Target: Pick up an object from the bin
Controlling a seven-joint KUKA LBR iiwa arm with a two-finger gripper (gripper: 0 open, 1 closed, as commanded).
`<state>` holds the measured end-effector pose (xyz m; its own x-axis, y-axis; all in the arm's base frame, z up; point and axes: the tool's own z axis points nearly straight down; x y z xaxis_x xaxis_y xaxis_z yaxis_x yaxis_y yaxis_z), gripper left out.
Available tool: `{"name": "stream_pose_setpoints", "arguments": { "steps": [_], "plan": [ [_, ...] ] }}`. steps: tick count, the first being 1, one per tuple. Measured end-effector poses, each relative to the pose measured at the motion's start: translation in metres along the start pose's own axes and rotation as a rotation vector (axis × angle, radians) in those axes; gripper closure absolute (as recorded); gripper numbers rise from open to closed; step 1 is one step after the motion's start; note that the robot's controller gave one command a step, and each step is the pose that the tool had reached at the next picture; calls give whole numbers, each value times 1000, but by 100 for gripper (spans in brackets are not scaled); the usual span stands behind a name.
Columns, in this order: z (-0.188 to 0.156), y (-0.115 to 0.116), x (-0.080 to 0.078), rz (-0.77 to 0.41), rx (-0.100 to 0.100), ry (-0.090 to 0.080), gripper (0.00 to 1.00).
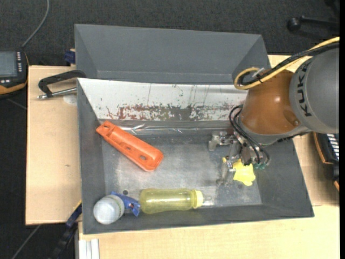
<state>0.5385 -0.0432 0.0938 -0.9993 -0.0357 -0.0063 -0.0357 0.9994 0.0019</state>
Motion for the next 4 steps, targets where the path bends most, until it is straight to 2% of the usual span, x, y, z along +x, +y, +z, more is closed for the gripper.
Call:
{"name": "stream_pose_setpoints", "arguments": {
  "steps": [1,2,3,4],
  "plan": [
    [18,47,-9,59,0,0,0],
    [22,86,-28,51,-2,-5,0],
    [23,104,-62,-8,-2,-6,0],
    [23,152,-59,95,-3,-7,0]
  ]
}}
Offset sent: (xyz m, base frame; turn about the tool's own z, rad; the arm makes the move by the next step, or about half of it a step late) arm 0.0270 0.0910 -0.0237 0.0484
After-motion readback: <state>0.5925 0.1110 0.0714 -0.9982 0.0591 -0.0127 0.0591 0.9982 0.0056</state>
